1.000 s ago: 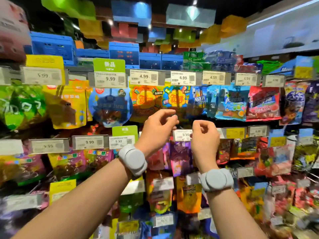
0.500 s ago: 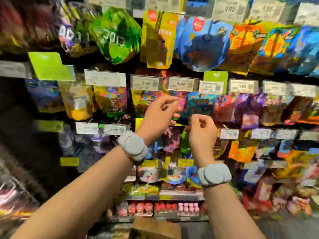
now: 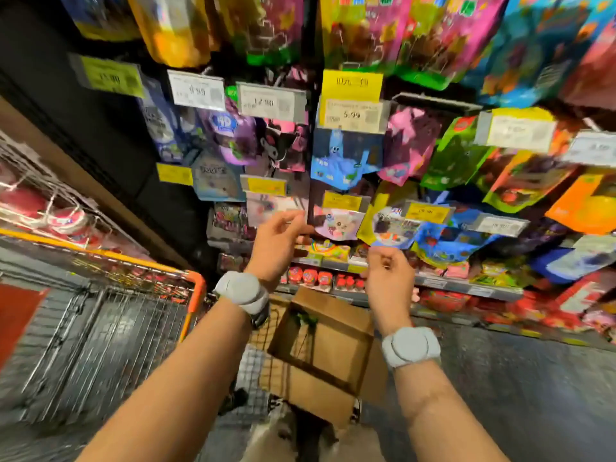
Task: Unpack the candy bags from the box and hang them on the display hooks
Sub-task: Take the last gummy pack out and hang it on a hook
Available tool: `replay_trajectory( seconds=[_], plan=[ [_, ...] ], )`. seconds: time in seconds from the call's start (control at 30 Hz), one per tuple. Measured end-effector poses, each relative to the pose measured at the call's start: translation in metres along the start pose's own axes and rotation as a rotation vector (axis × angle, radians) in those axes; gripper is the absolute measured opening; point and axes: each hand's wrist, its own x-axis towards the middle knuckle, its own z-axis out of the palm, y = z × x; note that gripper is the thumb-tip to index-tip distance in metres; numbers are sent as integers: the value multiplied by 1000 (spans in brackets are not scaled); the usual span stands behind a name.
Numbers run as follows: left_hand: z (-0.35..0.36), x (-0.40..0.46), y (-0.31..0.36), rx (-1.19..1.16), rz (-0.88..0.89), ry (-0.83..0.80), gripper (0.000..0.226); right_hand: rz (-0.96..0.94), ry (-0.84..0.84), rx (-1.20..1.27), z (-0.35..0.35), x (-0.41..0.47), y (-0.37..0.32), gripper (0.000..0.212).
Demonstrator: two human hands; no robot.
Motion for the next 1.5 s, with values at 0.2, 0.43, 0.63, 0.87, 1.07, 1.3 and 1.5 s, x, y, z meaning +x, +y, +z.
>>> replay_trajectory(
  seconds=[0.2, 0.43, 0.63, 0.87, 1.07, 1.3, 1.5],
  plan=[
    [-2, -2, -146, -7, -326, 151, 10, 261, -164, -107, 23, 0, 133, 7],
    [5, 13, -299, -26, -571, 312, 19, 384, -274, -285, 58, -1, 270, 3],
    [9, 48, -420, -77, -729, 394, 18, 504, -410, -325, 104, 13, 388, 6],
    [5, 91, -558, 57, -731, 364, 17, 553, -565, -356, 174, 56, 503, 18],
    [-4, 132, -643, 321, -736, 178, 81, 461, -866, -432, 226, 91, 586, 54],
    [-2, 187, -712, 253, -715, 195, 61, 482, -876, -440, 275, 115, 653, 59],
    [-5, 213, -739, 315, -583, 32, 47, 359, -899, -428, 298, 121, 697, 51]
  ],
)
